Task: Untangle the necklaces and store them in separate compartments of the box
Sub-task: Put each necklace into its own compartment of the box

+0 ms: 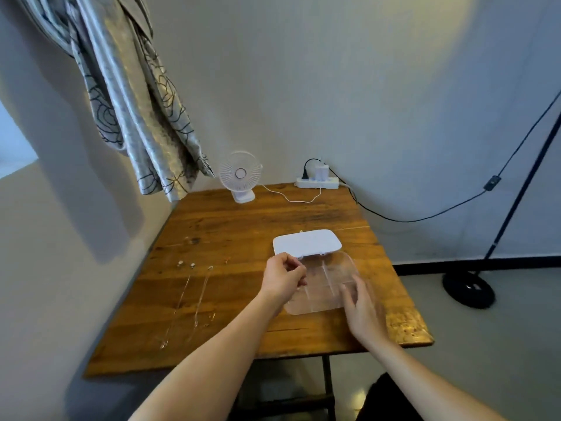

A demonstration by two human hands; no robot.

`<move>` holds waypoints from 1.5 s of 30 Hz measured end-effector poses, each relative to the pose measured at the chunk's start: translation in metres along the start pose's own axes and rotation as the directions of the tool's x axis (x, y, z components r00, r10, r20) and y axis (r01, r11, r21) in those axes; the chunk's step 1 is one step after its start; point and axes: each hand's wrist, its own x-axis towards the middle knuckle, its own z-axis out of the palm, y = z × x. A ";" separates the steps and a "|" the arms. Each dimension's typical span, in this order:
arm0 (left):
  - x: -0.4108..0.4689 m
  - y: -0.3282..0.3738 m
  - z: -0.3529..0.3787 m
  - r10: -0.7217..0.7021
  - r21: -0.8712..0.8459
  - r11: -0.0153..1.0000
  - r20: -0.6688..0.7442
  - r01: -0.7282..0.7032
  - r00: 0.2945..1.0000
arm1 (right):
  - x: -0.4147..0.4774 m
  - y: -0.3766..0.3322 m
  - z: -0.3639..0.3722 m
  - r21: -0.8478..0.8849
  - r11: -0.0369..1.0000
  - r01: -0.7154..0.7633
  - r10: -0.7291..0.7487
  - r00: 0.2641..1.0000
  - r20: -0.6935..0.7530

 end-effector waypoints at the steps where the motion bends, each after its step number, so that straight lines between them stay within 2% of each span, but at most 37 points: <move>1: 0.000 -0.008 0.003 0.042 0.126 0.991 0.014 -0.044 0.999 | -0.003 0.003 0.003 -0.010 1.000 -0.006 0.006 1.000 -0.019; 3: -0.003 -0.022 0.006 0.152 0.379 0.909 0.079 -0.171 0.985 | -0.004 0.006 0.006 -0.057 0.998 -0.016 0.014 0.999 -0.043; 5: -0.009 -0.031 0.006 0.248 0.522 0.795 0.184 -0.308 0.951 | -0.002 0.008 0.007 -0.093 0.996 -0.006 0.001 0.999 -0.051; 7: -0.012 -0.036 0.004 0.312 0.586 0.705 0.250 -0.400 0.917 | -0.001 0.008 0.007 -0.123 0.992 0.009 -0.016 0.998 -0.054; 10: -0.014 -0.039 0.000 0.386 0.605 0.637 0.287 -0.479 0.877 | -0.001 0.006 0.008 -0.157 0.987 0.020 -0.028 0.998 -0.051; 13: -0.020 -0.046 -0.012 0.479 0.644 0.579 0.228 -0.500 0.848 | 0.000 0.003 0.007 -0.184 0.983 0.018 -0.023 0.999 -0.025; 15: -0.025 -0.052 -0.030 0.514 0.652 0.597 0.138 -0.468 0.847 | 0.001 0.000 0.003 -0.221 0.975 0.030 -0.028 1.000 0.009; 17: -0.028 -0.063 -0.054 0.517 0.670 0.619 0.047 -0.411 0.855 | 0.004 -0.008 0.000 -0.342 0.938 0.058 -0.055 0.998 0.019; 20: -0.033 -0.085 -0.098 0.464 0.677 0.677 -0.085 -0.290 0.882 | 0.010 -0.034 0.004 -0.442 0.881 0.170 -0.183 0.983 0.012; 23: -0.040 -0.110 -0.139 0.393 0.682 0.715 -0.212 -0.152 0.895 | 0.012 -0.077 0.024 -0.342 0.876 0.340 -0.333 0.939 0.081; 25: -0.046 -0.126 -0.161 0.334 0.696 0.717 -0.297 -0.037 0.894 | 0.011 -0.107 0.045 -0.208 0.886 0.414 -0.365 0.901 0.235; 27: -0.055 -0.142 -0.177 0.257 0.705 0.705 -0.348 0.071 0.902 | 0.010 -0.131 0.069 -0.146 0.894 0.424 -0.331 0.844 0.423; 30: -0.067 -0.170 -0.191 0.084 0.733 0.644 -0.353 0.220 0.932 | 0.012 -0.156 0.110 -0.229 0.864 0.448 -0.230 0.756 0.613; 33: -0.075 -0.190 -0.194 -0.022 0.759 0.596 -0.311 0.262 0.950 | 0.022 -0.169 0.145 -0.280 0.827 0.488 -0.158 0.679 0.717; 36: -0.076 -0.198 -0.194 -0.016 0.780 0.572 -0.300 0.255 0.954 | 0.036 -0.173 0.170 -0.337 0.770 0.542 -0.097 0.621 0.777; 39: -0.074 -0.202 -0.192 -0.004 0.790 0.557 -0.305 0.256 0.952 | 0.048 -0.170 0.185 -0.373 0.713 0.593 -0.083 0.600 0.795; 45: -0.073 -0.204 -0.192 -0.005 0.802 0.543 -0.293 0.248 0.956 | 0.055 -0.171 0.196 -0.382 0.707 0.595 -0.033 0.567 0.823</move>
